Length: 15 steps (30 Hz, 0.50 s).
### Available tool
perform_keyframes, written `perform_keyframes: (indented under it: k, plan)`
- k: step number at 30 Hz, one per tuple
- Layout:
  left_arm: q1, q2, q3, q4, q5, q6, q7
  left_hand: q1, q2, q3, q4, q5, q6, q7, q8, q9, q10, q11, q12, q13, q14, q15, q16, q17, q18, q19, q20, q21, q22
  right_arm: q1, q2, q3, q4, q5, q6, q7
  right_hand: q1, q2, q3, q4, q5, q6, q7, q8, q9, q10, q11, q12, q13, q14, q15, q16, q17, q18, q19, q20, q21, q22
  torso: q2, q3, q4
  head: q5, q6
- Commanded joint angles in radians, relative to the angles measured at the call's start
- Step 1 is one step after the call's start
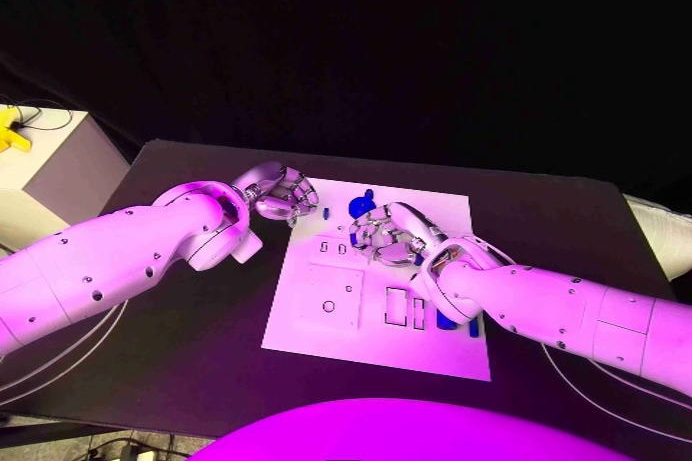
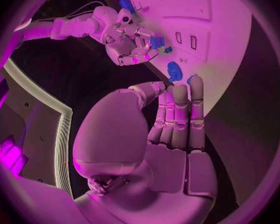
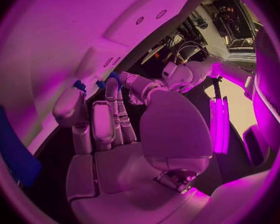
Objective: Assemble the parts on the task board
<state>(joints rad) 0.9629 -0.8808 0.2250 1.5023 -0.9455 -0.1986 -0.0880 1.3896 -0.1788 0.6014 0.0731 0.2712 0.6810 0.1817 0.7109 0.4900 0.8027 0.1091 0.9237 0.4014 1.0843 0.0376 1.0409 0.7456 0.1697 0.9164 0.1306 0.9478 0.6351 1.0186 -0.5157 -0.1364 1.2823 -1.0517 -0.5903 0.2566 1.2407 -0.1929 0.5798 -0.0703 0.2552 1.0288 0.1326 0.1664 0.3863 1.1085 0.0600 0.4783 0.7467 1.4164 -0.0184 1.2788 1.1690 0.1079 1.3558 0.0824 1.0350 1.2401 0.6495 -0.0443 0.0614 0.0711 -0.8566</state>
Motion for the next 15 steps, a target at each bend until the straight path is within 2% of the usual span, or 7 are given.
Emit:
perform_keyframes:
  k: [1, 15]
  plan:
    - [0.000, 0.002, 0.001, 0.001, 0.006, 0.014, 0.005, 0.005, 0.003, -0.002, -0.001, 0.004, -0.005, 0.009, 0.003, -0.001, -0.004, 0.002, 0.005, -0.001, -0.009, 0.002, -0.004, -0.001, 0.014, -0.006, 0.004, -0.003, 0.000, -0.001, 0.007, 0.000, -0.003, -0.035, -0.016, -0.022, -0.006, 0.004, 0.006, 0.000, -0.003, 0.007, -0.002, 0.006, 0.002, -0.007, -0.011, 0.023, 0.013, 0.007, -0.004, 0.014, 0.011, -0.003, 0.010, 0.000, 0.010, 0.007, 0.000, -0.0003, 0.0003, 0.000, 0.000]
    - [0.000, 0.003, 0.001, 0.002, 0.006, 0.018, 0.003, 0.005, 0.003, -0.002, -0.001, 0.004, -0.005, 0.009, 0.003, -0.001, -0.004, 0.002, 0.005, -0.001, -0.009, 0.002, -0.004, -0.001, 0.014, -0.006, 0.004, -0.003, 0.000, -0.006, 0.032, -0.001, -0.022, -0.068, 0.021, -0.061, -0.011, 0.003, 0.008, 0.002, -0.010, 0.004, -0.003, 0.008, 0.001, -0.022, -0.012, 0.082, 0.053, 0.017, -0.004, 0.040, 0.037, -0.006, 0.018, -0.001, 0.026, 0.023, 0.000, -0.0002, 0.0007, 0.002, -0.005]
